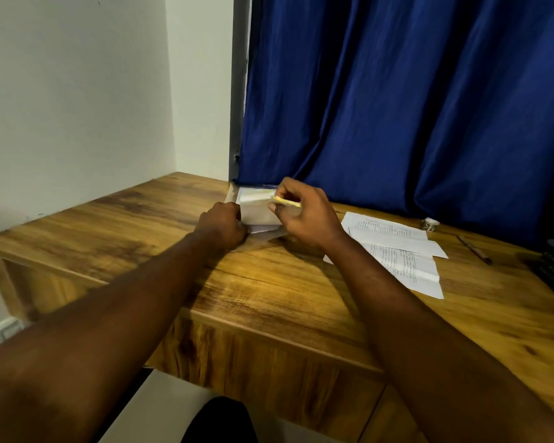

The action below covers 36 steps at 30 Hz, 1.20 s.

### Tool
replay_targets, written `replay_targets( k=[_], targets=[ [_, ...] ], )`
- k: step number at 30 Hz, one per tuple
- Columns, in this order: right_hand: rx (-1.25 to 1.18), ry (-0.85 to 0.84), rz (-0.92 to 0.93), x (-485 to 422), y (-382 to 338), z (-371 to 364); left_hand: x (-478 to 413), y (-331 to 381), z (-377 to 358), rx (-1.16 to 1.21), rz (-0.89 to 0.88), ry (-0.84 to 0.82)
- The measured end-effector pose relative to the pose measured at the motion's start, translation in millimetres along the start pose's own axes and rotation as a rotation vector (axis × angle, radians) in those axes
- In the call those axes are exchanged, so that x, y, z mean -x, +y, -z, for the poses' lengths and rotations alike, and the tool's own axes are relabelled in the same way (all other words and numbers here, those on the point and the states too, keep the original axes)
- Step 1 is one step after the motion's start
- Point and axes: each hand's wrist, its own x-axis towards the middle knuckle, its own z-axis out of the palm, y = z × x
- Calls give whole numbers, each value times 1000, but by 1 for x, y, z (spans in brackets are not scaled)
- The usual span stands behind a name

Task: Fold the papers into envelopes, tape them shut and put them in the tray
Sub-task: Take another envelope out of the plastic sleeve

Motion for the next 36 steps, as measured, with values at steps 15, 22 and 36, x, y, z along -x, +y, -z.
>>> replay_targets(
  k=[15,22,36],
  targets=[
    [38,774,-163,8,19,57,-5,17,0,-362,53,-71],
    [-156,997,-526,29,63,90,-7,24,1,-392,16,-132],
    [-393,723,-954,64,117,122,-23,44,-7,-411,106,-13]
  ],
)
